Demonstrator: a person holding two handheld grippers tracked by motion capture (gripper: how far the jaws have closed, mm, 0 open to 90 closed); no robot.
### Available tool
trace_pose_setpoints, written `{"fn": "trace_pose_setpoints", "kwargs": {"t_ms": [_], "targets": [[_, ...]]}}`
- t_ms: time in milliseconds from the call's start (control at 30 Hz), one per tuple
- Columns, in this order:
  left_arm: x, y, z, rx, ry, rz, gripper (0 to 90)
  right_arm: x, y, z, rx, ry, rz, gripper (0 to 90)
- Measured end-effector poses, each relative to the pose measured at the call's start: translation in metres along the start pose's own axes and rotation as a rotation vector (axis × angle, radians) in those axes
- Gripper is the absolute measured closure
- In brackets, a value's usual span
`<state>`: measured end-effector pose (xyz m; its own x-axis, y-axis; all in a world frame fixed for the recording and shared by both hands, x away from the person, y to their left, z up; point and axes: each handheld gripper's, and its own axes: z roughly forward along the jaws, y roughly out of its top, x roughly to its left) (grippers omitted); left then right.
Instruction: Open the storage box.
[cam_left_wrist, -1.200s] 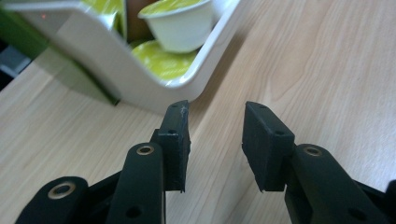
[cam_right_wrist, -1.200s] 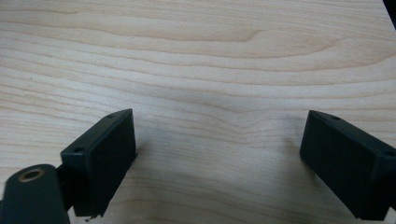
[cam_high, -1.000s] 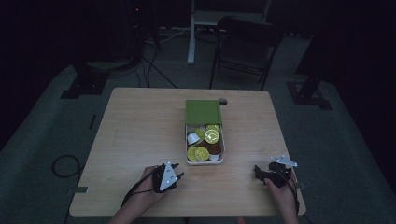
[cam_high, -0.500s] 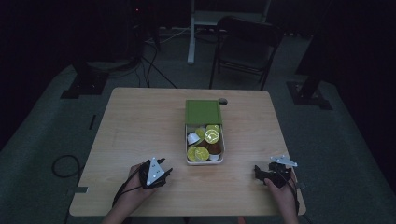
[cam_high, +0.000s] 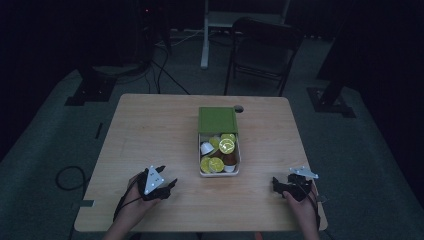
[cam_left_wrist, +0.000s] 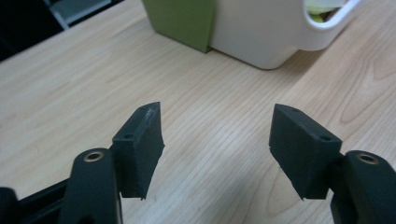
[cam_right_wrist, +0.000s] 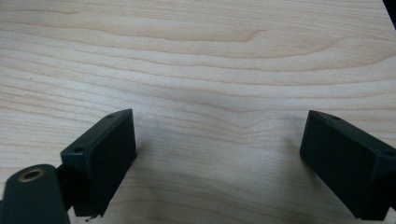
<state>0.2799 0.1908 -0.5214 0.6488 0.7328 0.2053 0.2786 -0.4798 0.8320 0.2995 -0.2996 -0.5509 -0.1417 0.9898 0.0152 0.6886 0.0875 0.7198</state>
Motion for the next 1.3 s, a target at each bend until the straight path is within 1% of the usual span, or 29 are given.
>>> {"fn": "trace_pose_setpoints", "kwargs": {"t_ms": [33,67,133,167,200,267,333,400,433,500,567,600,667,700,733,767,867,900,1000,1033,1067,1133,1167,1200,1300], "targets": [[0.001,-0.001,0.000,-0.001,-0.001,-0.009,32.1,0.000,0.000,0.000,0.000,0.000,0.000,10.1],[0.003,-0.002,-0.001,-0.007,0.002,-0.028,30.6,0.000,0.000,0.000,0.000,0.000,0.000,10.1],[0.008,-0.005,-0.003,-0.021,0.002,-0.085,27.4,0.000,0.000,0.000,0.000,0.000,0.000,10.1],[0.008,-0.005,-0.003,-0.021,0.002,-0.085,25.2,0.000,0.000,0.000,0.000,0.000,0.000,10.1],[0.012,-0.008,-0.004,-0.026,0.010,-0.117,25.2,0.000,0.000,0.000,0.000,0.000,0.000,10.1],[0.017,-0.013,-0.006,-0.026,0.027,-0.133,20.0,0.000,0.000,0.000,0.000,0.000,0.000,10.1],[0.021,-0.016,-0.007,-0.028,0.032,-0.151,18.9,0.000,0.000,0.000,0.000,0.000,0.000,10.1],[0.025,-0.020,-0.009,-0.029,0.038,-0.183,18.2,0.000,0.000,0.000,0.000,0.000,0.000,10.1],[0.027,-0.021,-0.010,-0.027,0.038,-0.185,18.1,0.000,0.000,0.000,0.000,0.000,0.000,10.1],[0.030,-0.024,-0.012,-0.032,0.047,-0.201,18.1,0.000,0.000,0.000,0.000,0.000,0.000,10.1],[0.033,-0.026,-0.014,-0.032,0.046,-0.217,18.0,0.000,0.000,0.000,0.000,0.000,0.000,10.1],[0.035,-0.027,-0.015,-0.033,0.045,-0.221,16.8,0.000,0.000,0.000,0.001,0.000,0.000,10.0],[0.036,-0.029,-0.016,-0.031,0.042,-0.217,16.6,0.000,0.000,0.000,0.000,0.000,0.000,10.1],[0.038,-0.031,-0.017,-0.017,0.031,-0.199,16.7,0.000,0.000,0.000,0.001,0.000,0.000,10.1],[0.039,-0.033,-0.018,-0.014,0.032,-0.194,16.6,0.000,0.000,0.000,0.000,0.000,0.000,10.1],[0.040,-0.034,-0.019,-0.017,0.035,-0.204,16.7,0.000,0.000,0.000,0.000,0.000,0.000,10.1],[0.044,-0.038,-0.021,-0.005,0.042,-0.226,16.7,0.000,0.000,0.000,0.000,0.000,0.000,10.1],[0.045,-0.040,-0.023,0.010,0.047,-0.225,16.7,0.000,0.000,0.000,0.000,0.000,0.000,10.1],[0.050,-0.044,-0.025,0.025,0.077,-0.235,16.7,0.000,0.000,0.000,0.001,0.000,0.000,10.0],[0.052,-0.046,-0.027,0.024,0.085,-0.225,16.7,0.000,0.000,0.000,0.001,0.000,0.000,10.0],[0.054,-0.048,-0.028,0.036,0.096,-0.217,16.7,0.000,0.000,0.000,0.001,0.000,0.000,10.0],[0.056,-0.050,-0.029,0.044,0.102,-0.231,16.6,0.000,0.000,0.000,0.001,0.000,0.000,10.0],[0.056,-0.050,-0.029,0.044,0.102,-0.231,16.7,0.000,0.000,0.000,0.001,0.000,0.000,10.0],[0.057,-0.053,-0.031,0.039,0.104,-0.251,16.7,0.000,0.000,0.000,0.000,0.000,0.000,10.0],[0.059,-0.055,-0.032,0.049,0.112,-0.253,16.6,0.000,0.000,0.000,0.001,0.000,0.000,10.0]]}}
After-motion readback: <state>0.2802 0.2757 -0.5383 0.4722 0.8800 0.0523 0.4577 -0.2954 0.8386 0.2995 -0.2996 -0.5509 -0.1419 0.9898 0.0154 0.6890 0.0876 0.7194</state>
